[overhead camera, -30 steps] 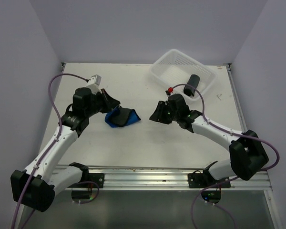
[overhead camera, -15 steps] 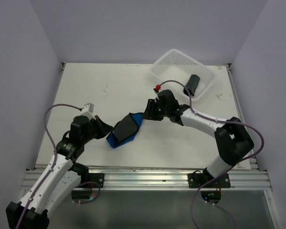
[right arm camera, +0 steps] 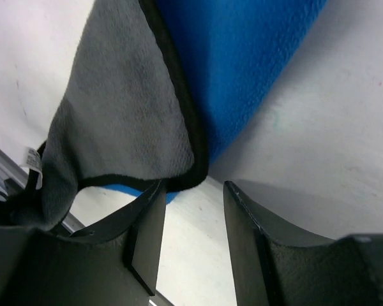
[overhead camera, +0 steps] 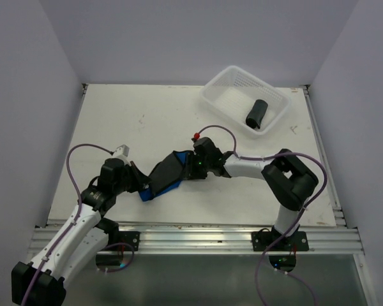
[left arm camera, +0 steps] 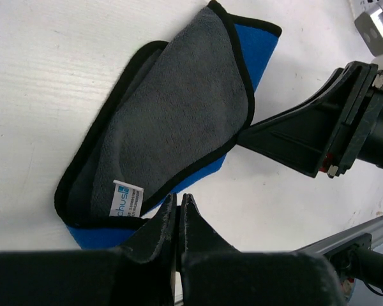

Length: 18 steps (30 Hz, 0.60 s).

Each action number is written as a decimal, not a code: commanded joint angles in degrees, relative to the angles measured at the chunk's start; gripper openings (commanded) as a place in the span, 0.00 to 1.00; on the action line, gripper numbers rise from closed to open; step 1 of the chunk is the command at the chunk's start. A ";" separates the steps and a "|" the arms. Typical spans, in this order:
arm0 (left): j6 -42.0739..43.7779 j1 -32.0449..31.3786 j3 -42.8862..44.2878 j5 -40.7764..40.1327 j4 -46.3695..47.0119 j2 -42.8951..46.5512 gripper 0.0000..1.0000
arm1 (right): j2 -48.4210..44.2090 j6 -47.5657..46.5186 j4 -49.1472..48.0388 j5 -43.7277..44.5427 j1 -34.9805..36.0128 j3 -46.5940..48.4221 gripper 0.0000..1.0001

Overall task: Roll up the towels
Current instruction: Flatten the towel

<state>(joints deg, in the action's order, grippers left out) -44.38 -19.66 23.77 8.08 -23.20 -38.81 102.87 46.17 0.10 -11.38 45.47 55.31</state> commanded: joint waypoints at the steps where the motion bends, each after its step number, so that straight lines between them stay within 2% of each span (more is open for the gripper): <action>1: 0.87 -0.29 1.02 -0.08 1.93 0.66 0.00 | 0.58 0.94 -0.80 3.73 0.23 3.49 0.45; 6: 1.66 -0.29 0.84 0.54 2.20 0.84 0.00 | 1.98 1.64 -2.29 4.96 0.23 4.54 0.43; 9: 2.10 -0.29 0.93 0.54 1.93 0.84 0.00 | 2.95 1.82 -1.07 5.84 0.23 5.77 0.36; 11: 2.45 -0.29 0.84 0.28 1.67 1.10 0.00 | 3.30 1.90 -0.80 5.84 0.23 6.30 0.21; 16: 2.72 -0.29 1.10 -0.95 1.14 1.81 0.00 | -0.29 1.91 2.61 7.85 0.23 6.12 0.00; 18: 2.46 -0.29 1.54 -1.75 2.01 1.37 0.00 | -2.92 0.25 6.99 9.69 0.23 6.65 0.00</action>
<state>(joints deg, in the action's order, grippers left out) -43.24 -19.70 23.77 7.70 -23.22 -37.58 105.23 47.53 1.78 -5.30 45.50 59.68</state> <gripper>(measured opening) 0.018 0.024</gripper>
